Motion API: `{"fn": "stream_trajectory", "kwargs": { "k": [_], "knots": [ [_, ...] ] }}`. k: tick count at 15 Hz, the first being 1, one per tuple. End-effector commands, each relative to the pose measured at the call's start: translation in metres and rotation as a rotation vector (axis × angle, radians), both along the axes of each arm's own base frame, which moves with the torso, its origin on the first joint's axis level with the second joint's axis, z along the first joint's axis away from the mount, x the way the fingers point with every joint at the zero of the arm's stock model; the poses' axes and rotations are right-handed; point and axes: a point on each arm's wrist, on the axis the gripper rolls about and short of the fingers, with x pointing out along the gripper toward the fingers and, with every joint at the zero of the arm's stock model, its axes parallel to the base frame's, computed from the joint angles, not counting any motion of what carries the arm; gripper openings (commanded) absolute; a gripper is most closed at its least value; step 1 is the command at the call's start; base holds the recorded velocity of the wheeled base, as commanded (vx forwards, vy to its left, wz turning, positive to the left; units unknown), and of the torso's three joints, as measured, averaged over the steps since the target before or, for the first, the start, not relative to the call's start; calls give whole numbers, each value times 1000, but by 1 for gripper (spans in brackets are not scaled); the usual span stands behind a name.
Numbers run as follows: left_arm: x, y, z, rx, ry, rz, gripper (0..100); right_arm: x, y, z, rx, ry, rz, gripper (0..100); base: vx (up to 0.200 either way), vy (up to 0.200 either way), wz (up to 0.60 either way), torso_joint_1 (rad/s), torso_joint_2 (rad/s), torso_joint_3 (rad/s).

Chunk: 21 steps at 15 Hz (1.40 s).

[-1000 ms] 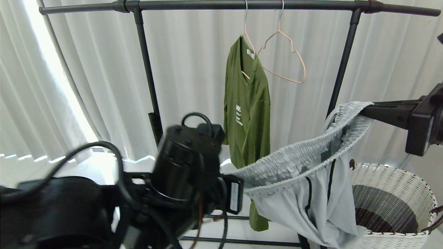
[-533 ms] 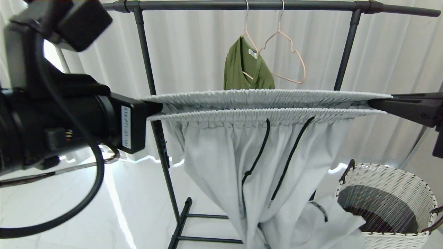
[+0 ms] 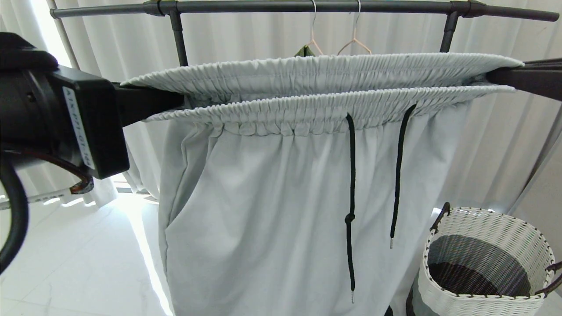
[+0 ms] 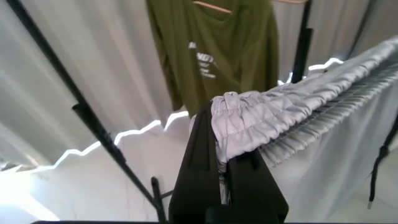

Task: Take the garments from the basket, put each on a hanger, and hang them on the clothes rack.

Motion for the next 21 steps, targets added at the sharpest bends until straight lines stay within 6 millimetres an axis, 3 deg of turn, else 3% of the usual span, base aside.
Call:
{"fn": "stream_trajectory", "kwargs": {
  "k": [1, 6, 10, 11, 15, 18, 21],
  "knots": [
    [-9, -2, 3, -13, -9, -50, 0, -1, 3, 6, -9, 1, 19, 0, 0, 0, 0, 0, 0, 0],
    [0, -11, 11, -31, -13, -42, 0, -26, -21, 11, -108, 110, 42, 0, 0, 0, 0, 0, 0, 0],
    [14, -31, 11, -28, 11, -43, 0, -50, -37, 4, -144, 187, 204, 0, 0, 0, 0, 0, 0, 0],
    [23, -43, 18, -79, 27, -44, 0, -66, -42, -2, -162, 232, 383, 0, 0, 0, 0, 0, 0, 0],
    [34, -59, 17, -114, 66, -48, 0, -78, -24, -5, -181, 296, 636, 0, 0, 0, 0, 0, 0, 0],
    [36, -63, 13, -99, 79, -49, 0, -78, -22, -5, -181, 294, 640, 0, 0, 0, 0, 0, 0, 0],
    [18, -48, 9, -47, 164, -70, 0, -64, -26, -6, -194, 266, 332, 0, 0, 0, 0, 0, 0, 0]
  ]
}}
